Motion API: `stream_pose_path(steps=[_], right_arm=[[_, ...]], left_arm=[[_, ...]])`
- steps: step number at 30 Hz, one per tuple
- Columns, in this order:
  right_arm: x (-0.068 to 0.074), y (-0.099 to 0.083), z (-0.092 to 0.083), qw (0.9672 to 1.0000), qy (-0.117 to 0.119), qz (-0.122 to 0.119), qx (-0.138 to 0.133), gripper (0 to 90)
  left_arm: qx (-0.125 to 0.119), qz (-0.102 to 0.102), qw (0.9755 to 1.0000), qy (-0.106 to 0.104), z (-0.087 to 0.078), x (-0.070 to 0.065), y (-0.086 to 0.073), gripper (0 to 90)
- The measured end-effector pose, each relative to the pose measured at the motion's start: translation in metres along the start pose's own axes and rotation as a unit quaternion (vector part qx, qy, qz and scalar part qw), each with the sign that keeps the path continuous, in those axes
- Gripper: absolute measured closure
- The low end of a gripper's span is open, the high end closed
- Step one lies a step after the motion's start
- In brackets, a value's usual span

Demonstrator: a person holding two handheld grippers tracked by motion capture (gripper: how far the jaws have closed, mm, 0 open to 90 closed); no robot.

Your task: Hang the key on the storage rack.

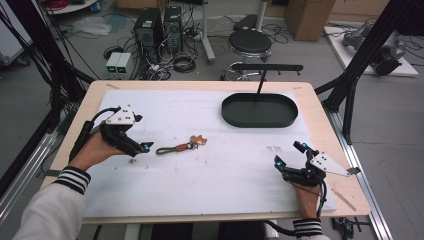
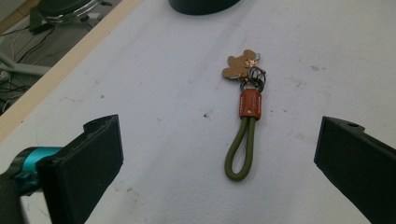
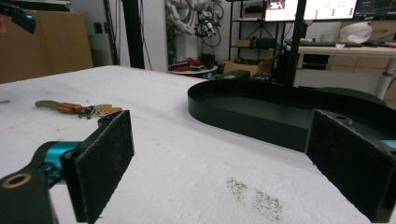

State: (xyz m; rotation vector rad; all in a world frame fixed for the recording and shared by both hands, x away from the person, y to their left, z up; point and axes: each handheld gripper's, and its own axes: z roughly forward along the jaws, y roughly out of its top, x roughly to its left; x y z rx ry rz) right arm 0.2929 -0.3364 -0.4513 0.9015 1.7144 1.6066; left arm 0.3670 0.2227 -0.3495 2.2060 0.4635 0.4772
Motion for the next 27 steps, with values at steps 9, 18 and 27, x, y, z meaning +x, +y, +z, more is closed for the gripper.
stream_pose_path(steps=[9,18,27], right_arm=[[0.0,0.0,0.0,1.0,0.0,0.001,0.0,7.0],[0.0,0.0,0.0,1.0,0.001,0.0,0.0,7.0],[0.0,0.0,0.0,1.0,0.001,0.001,0.0,7.0]], left_arm=[[0.066,0.044,0.9956,-0.051,0.03,0.0,0.022,15.7],[0.11,0.056,0.9899,-0.069,0.052,-0.001,0.033,15.8],[0.159,0.065,0.9812,-0.087,0.072,-0.003,0.032,15.8]])
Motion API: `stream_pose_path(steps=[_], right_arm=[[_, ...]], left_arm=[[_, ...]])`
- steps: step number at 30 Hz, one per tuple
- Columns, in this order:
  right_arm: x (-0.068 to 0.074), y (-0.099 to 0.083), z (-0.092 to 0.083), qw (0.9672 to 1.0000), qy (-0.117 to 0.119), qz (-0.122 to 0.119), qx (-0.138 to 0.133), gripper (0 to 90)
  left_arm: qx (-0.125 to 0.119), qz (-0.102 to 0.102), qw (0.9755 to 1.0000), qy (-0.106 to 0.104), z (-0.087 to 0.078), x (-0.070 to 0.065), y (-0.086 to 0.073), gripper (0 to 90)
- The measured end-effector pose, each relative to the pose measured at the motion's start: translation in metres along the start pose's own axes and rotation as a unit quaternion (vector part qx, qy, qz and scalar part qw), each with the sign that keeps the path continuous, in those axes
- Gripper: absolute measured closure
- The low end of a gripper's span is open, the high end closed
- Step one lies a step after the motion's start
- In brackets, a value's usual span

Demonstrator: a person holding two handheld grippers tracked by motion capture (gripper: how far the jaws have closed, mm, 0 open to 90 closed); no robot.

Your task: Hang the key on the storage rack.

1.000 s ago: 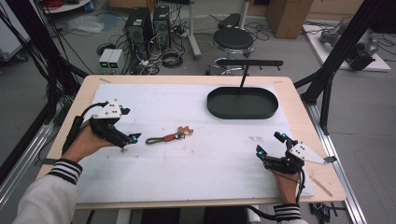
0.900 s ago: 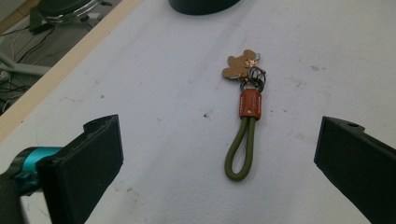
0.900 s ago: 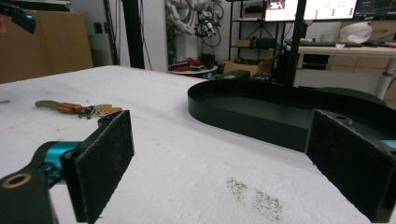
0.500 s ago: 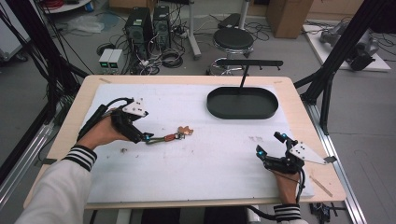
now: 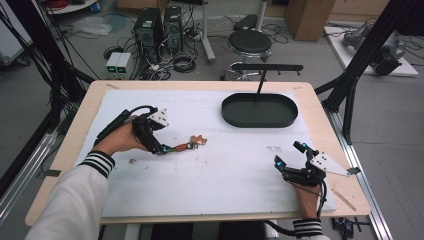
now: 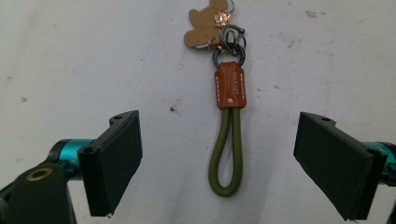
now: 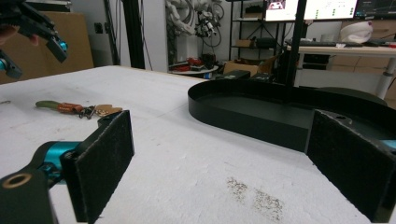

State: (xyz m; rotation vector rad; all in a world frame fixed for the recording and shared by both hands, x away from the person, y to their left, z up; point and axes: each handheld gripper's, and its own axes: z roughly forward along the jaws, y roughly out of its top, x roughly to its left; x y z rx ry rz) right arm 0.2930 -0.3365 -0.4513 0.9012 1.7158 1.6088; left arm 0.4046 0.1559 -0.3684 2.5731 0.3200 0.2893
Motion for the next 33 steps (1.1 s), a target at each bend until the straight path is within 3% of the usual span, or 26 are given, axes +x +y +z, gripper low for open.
stream_pose_path(steps=[6,16,21,33], right_arm=[[0.0,0.0,0.0,1.0,0.0,0.003,0.002,7.0],[0.0,0.0,0.0,1.0,0.001,0.001,0.001,7.0],[0.0,0.0,0.0,1.0,0.001,0.001,-0.001,7.0],[0.0,0.0,-0.001,1.0,-0.001,0.001,0.0,7.0]], left_arm=[[0.041,0.009,0.9991,-0.004,0.011,0.001,0.002,15.9],[0.065,-0.003,0.9977,-0.019,0.021,0.001,0.003,18.2],[0.082,-0.005,0.996,-0.034,0.026,0.002,0.002,24.6],[0.112,-0.001,0.993,-0.039,0.034,0.002,0.001,35.9]])
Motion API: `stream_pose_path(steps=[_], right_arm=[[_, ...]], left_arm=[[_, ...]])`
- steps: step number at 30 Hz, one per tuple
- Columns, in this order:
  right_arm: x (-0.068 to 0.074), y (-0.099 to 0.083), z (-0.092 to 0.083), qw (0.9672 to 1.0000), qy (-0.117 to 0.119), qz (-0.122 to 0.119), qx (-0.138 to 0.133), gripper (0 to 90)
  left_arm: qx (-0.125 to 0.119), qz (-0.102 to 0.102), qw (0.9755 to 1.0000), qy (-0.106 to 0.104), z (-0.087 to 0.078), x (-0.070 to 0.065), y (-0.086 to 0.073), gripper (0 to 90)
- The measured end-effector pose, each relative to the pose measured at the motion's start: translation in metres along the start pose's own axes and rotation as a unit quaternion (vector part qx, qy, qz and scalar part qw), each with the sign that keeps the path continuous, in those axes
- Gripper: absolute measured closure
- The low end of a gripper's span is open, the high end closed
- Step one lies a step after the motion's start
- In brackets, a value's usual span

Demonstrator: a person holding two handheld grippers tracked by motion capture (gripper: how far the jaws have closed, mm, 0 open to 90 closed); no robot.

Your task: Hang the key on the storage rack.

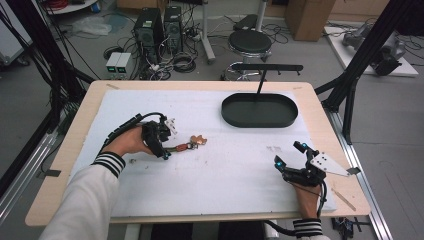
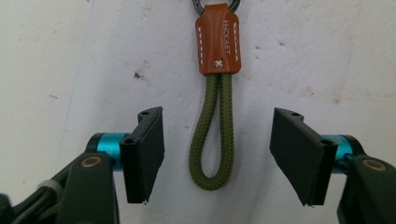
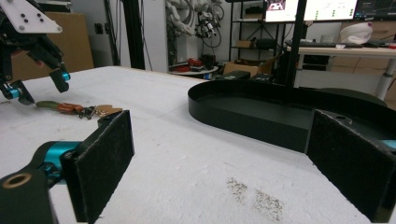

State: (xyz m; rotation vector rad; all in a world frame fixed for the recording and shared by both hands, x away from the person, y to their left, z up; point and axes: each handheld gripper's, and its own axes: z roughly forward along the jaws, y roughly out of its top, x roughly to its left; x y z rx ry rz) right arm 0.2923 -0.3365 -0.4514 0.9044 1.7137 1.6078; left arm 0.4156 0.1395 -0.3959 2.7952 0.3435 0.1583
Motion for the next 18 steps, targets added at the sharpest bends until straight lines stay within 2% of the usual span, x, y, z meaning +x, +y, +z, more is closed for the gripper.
stream_pose_path(steps=[1,3,5,8,18], right_arm=[[0.0,0.0,0.0,1.0,0.0,0.001,0.0,7.0],[0.0,0.0,0.0,1.0,0.001,0.002,-0.001,7.0],[0.0,-0.0001,0.0,1.0,0.001,0.001,-0.001,7.0],[0.0003,-0.0001,0.0,1.0,0.002,0.0,0.0,7.0],[0.0001,0.0,0.0,1.0,0.0,0.0,0.0,7.0]], left_arm=[[0.002,-0.003,1.0,0.002,0.0006,-0.0001,-0.0003,36.7],[0.008,-0.001,1.0,-0.002,0.0002,0.0008,-0.0007,43.9],[0.008,-0.005,0.9999,-0.004,0.0012,0.0004,-0.0012,46.1],[0.017,0.0,0.9998,-0.005,0.0026,0.0005,-0.0009,50.1],[0.021,-0.008,0.9997,-0.01,0.0065,0.001,-0.0002,55.0]])
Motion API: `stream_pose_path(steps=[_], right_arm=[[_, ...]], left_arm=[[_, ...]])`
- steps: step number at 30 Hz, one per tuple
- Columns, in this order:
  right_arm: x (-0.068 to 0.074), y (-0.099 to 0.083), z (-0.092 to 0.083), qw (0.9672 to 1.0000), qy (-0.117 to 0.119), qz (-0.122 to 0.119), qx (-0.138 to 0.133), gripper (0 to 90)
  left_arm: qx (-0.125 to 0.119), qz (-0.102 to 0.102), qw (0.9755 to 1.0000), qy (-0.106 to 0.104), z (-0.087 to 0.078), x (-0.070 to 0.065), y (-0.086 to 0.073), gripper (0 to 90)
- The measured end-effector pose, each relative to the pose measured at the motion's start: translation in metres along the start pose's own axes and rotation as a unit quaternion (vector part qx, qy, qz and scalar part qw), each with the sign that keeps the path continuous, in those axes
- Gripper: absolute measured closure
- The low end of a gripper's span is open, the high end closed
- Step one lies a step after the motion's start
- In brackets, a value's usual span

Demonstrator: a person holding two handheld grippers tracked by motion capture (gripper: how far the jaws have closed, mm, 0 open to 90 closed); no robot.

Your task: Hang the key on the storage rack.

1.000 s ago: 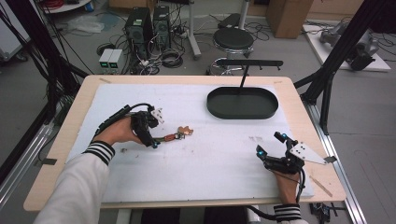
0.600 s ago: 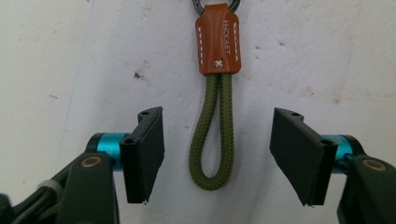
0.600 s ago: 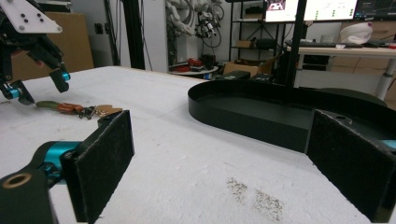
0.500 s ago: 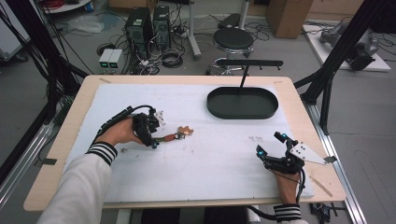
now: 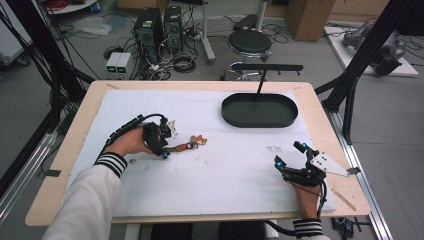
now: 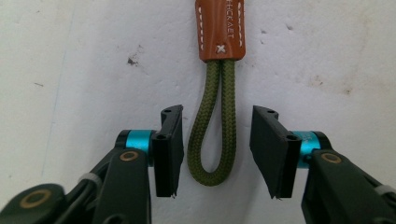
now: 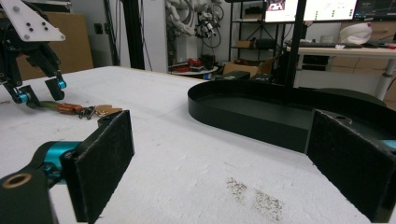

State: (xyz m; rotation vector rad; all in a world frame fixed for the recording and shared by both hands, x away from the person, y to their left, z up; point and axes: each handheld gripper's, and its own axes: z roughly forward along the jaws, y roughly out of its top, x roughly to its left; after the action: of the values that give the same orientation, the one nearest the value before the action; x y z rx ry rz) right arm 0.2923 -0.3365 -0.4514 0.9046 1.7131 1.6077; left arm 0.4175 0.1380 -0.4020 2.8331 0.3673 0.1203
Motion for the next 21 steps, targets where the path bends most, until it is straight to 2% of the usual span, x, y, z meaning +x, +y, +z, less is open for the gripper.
stream_pose_path(steps=[7,12,13,14,18,21], right_arm=[[0.0,0.0,0.0,1.0,-0.001,0.0,0.0,7.0],[0.0001,-0.0001,-0.0001,1.0,0.0,0.003,0.001,7.0],[0.0001,-0.0001,-0.0001,1.0,0.0,0.003,0.001,7.0],[0.0001,-0.0001,-0.0001,1.0,0.0,0.002,0.001,7.0],[0.0,-0.0001,-0.0002,1.0,0.001,0.003,0.0,7.0],[-0.0002,-0.0001,-0.0001,1.0,0.001,0.004,0.0,7.0]], left_arm=[[0.01,-0.006,0.9999,-0.004,0.0026,-0.0004,-0.0004,61.0],[0.019,0.0,0.9998,-0.011,0.003,-0.0005,0.0006,71.9],[0.021,0.004,0.9997,-0.009,0.0028,-0.0008,0.0012,71.9],[0.022,0.005,0.9997,-0.009,0.0029,-0.0017,0.0014,76.2],[0.024,0.01,0.9996,-0.007,0.0024,-0.0023,0.0014,77.1],[0.022,0.018,0.9996,0.002,0.0012,-0.0025,0.0011,77.4]])
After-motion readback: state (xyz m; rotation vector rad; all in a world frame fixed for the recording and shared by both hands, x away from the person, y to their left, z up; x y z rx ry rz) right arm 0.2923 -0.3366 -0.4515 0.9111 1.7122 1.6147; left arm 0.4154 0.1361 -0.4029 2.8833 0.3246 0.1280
